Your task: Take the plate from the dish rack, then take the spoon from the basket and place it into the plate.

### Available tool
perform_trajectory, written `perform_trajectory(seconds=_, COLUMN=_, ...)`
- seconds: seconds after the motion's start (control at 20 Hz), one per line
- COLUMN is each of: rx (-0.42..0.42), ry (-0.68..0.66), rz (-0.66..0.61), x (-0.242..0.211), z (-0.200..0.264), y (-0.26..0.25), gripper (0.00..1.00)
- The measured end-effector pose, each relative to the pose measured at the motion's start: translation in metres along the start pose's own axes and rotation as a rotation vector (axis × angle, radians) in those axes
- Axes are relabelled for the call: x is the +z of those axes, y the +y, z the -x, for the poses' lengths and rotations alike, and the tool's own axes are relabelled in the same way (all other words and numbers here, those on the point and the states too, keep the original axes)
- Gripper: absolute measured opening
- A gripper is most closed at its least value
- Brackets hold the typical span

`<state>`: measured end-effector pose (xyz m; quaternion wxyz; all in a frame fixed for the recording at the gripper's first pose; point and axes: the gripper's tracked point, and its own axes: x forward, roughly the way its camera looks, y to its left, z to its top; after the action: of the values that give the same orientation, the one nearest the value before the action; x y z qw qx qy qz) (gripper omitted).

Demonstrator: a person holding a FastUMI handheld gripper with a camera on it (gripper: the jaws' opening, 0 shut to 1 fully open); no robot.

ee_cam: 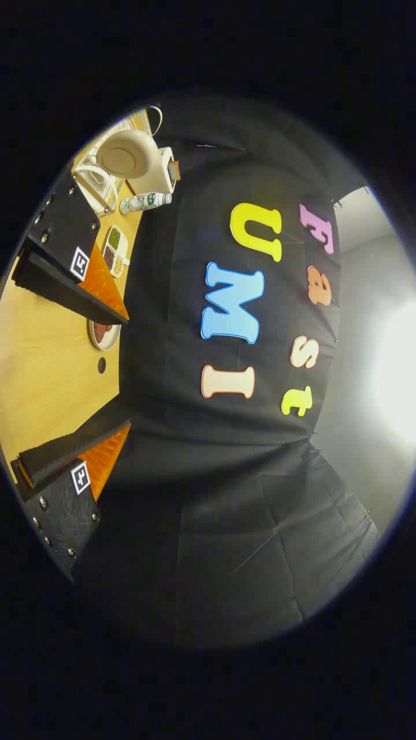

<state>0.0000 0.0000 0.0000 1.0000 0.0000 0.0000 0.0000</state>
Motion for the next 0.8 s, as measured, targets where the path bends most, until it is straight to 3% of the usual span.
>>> perform_trajectory(seconds=0.35, rx=0.131, ry=0.034, rz=-0.027, x=0.043, z=0.047, y=0.120, gripper=0.97)
perform_trajectory(seconds=0.8, rx=0.265, ry=0.087, rz=-0.072, x=0.058, z=0.061, y=0.254, gripper=0.98)
